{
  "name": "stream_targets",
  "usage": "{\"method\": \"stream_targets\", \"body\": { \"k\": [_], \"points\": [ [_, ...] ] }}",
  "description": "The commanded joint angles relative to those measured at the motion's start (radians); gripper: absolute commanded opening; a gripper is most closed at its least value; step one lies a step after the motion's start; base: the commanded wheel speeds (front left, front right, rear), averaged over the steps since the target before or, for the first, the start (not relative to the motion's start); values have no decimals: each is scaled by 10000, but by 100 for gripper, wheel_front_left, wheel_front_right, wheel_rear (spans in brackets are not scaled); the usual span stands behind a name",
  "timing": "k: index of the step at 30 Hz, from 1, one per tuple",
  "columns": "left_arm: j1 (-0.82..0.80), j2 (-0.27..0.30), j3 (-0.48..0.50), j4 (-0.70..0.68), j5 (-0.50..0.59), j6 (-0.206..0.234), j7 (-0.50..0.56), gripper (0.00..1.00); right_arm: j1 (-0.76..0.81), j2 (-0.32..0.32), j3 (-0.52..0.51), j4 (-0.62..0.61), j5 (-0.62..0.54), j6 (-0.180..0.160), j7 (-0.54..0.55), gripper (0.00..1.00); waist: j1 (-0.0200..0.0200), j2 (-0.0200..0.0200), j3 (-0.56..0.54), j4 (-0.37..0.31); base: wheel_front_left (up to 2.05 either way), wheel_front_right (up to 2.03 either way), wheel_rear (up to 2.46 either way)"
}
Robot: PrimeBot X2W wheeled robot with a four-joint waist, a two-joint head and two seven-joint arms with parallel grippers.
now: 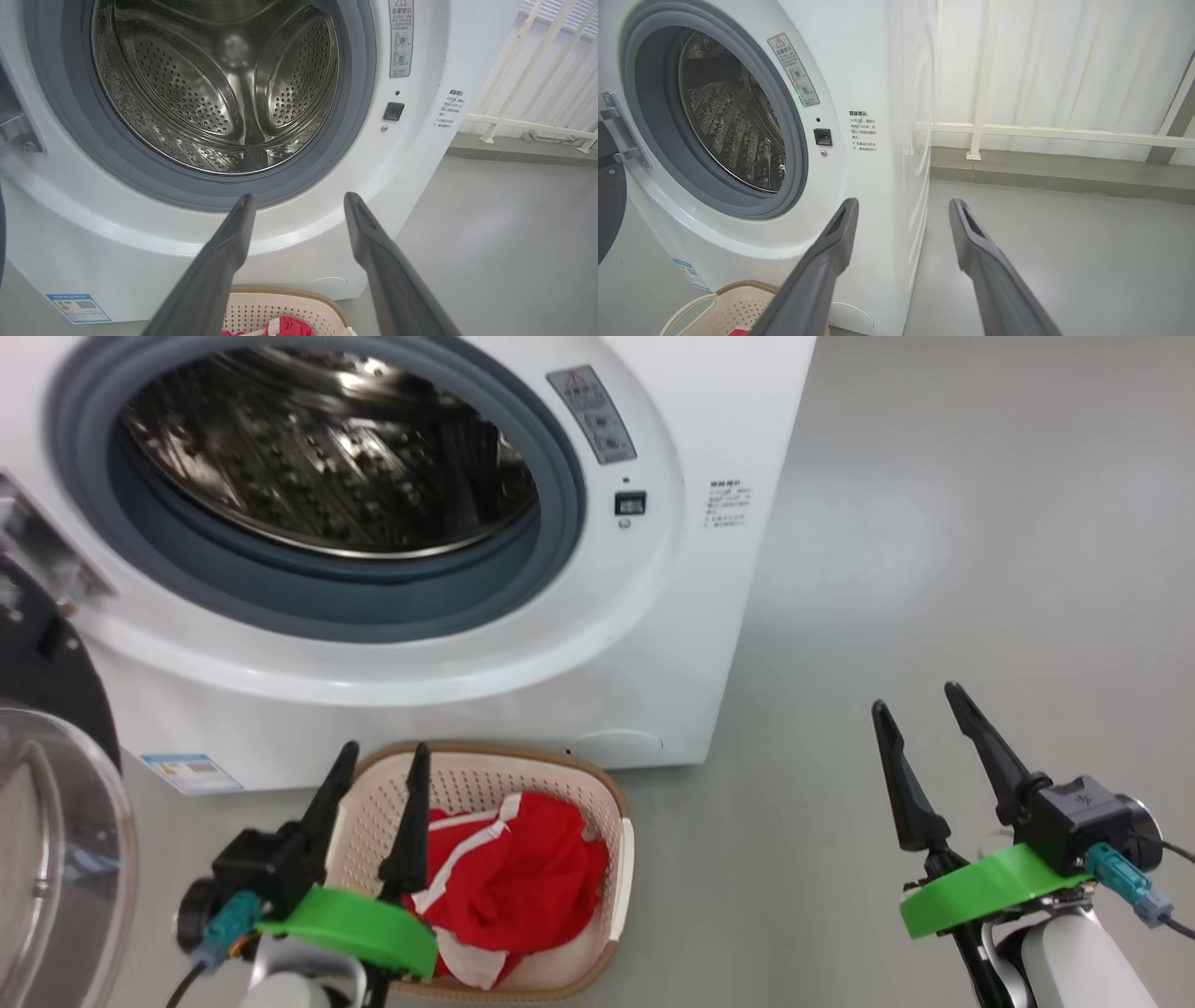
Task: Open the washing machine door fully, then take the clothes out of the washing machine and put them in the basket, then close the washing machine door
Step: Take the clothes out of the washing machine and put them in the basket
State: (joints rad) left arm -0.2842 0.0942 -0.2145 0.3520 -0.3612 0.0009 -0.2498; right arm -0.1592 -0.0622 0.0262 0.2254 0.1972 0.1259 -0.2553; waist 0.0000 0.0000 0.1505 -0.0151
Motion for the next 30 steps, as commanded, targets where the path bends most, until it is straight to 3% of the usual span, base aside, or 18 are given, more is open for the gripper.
{"method": "stream_targets", "body": {
  "k": [1,13,30],
  "points": [
    [51,299,409,-322,116,67,-119,100,17,-38,153,-247,-81,48,-65,100,0,0,-433,175,0,0,0],
    [1541,552,967,-1615,559,377,-120,100,1158,36,-170,-677,-443,48,-65,100,0,0,-1305,35,0,0,0],
    [2442,558,1228,-1630,803,396,-120,100,1969,102,-408,-1086,-524,48,-65,100,0,0,-1858,-199,0,0,0]
  ]
}}
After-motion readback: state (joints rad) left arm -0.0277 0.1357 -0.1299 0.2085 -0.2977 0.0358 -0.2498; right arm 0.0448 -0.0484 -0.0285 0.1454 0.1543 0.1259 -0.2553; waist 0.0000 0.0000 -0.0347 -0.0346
